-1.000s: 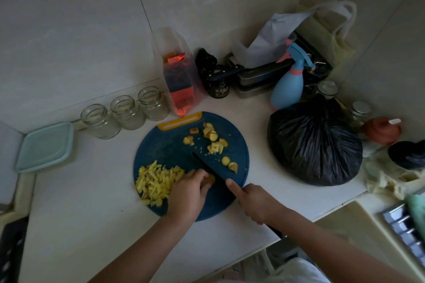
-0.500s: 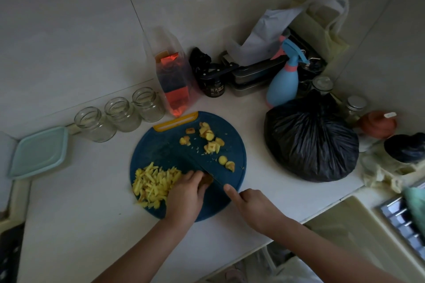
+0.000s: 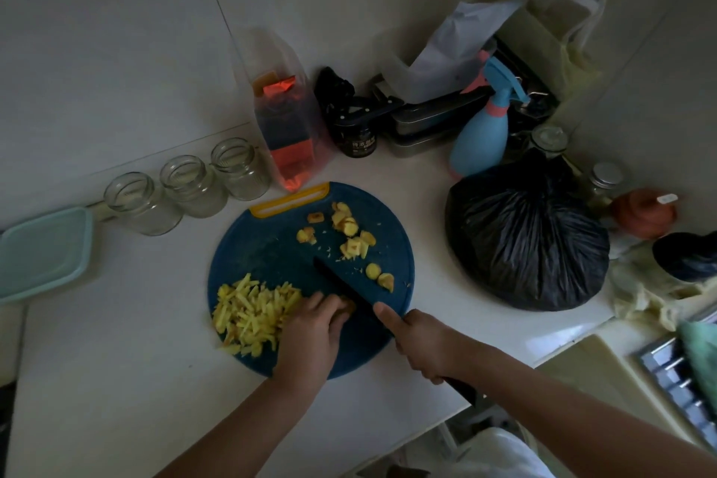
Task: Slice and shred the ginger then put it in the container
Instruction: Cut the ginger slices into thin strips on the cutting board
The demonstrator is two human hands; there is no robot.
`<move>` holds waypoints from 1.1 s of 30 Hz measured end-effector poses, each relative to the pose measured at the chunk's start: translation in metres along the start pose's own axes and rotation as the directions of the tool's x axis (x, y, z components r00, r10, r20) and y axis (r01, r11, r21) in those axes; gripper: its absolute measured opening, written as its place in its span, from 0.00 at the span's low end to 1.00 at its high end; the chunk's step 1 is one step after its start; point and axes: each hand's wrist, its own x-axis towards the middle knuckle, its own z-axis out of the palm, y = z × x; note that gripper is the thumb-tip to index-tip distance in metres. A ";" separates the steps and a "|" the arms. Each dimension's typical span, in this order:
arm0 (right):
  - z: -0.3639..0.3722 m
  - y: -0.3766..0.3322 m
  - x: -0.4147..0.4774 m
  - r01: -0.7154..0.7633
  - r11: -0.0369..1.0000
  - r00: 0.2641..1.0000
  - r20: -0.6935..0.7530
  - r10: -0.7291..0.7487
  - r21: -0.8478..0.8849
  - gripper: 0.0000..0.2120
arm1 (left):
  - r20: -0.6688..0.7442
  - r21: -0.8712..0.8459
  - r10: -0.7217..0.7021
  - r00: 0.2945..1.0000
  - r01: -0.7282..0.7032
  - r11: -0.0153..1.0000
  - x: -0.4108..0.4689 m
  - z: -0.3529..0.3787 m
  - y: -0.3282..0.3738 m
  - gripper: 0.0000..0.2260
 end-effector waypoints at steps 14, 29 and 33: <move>0.007 -0.020 0.016 0.007 0.994 0.999 -0.054 -0.001 0.113 0.31 | 0.054 -0.056 -0.051 0.997 0.054 0.997 0.001 -0.002 0.000 0.09; -0.007 -0.015 -0.008 0.037 0.991 0.999 -0.001 -0.037 0.130 0.27 | 0.038 -0.056 -0.058 0.998 0.061 0.997 -0.001 0.001 -0.002 0.09; -0.007 -0.013 -0.007 0.035 0.993 0.999 0.003 -0.036 0.111 0.28 | 0.028 -0.052 -0.051 0.998 0.052 0.997 -0.001 0.001 -0.001 0.10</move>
